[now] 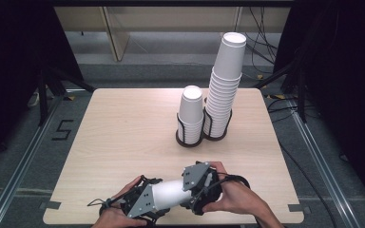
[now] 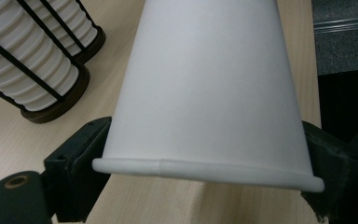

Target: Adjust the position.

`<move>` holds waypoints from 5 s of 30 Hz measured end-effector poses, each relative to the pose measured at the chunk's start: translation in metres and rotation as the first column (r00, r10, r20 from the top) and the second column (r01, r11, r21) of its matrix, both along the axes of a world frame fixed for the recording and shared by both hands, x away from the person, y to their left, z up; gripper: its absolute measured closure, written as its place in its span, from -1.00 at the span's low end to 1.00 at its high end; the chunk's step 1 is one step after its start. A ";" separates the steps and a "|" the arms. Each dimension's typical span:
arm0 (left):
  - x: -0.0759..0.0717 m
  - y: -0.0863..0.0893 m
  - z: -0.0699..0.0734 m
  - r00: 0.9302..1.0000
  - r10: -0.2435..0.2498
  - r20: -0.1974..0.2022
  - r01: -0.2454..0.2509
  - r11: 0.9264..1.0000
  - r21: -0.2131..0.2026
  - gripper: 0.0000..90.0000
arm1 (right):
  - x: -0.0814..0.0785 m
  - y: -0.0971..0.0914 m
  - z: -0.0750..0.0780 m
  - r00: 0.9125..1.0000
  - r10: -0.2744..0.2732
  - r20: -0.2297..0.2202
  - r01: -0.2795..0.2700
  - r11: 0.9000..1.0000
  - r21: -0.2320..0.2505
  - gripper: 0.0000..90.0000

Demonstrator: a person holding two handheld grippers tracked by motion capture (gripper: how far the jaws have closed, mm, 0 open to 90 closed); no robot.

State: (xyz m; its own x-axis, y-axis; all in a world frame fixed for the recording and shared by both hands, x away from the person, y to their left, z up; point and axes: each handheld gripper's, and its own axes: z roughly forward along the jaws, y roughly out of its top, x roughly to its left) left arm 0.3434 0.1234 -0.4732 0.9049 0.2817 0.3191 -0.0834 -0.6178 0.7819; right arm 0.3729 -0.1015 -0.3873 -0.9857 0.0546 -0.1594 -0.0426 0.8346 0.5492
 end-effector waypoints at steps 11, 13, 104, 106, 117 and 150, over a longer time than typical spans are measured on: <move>-0.011 -0.007 0.005 0.996 -0.074 0.046 0.074 0.997 0.014 -0.70 | -0.010 0.020 -0.024 0.992 0.098 0.080 -0.079 0.974 -0.213 -0.56; -0.011 -0.007 0.005 0.995 -0.085 0.051 0.083 0.996 0.027 -0.70 | -0.009 0.020 -0.026 0.991 0.117 0.064 -0.100 0.969 -0.227 -0.51; 0.003 0.013 0.010 0.980 0.013 -0.198 -0.140 0.754 -0.641 -0.70 | 0.019 0.008 -0.037 0.987 0.080 -0.141 -0.026 0.938 0.345 -0.50; 0.004 0.014 0.011 0.978 0.020 -0.210 -0.154 0.746 -0.648 -0.68 | 0.020 0.008 -0.039 0.985 0.069 -0.157 -0.008 0.933 0.359 -0.51; 0.006 0.019 0.014 0.974 0.037 -0.222 -0.179 0.725 -0.665 -0.71 | 0.020 0.009 -0.044 0.986 0.029 -0.162 0.034 0.927 0.373 -0.46; 0.030 0.058 0.011 0.864 0.464 -0.195 -0.491 0.693 -0.528 -0.70 | 0.040 -0.015 -0.056 0.969 -0.148 -0.199 0.209 0.920 0.332 -0.47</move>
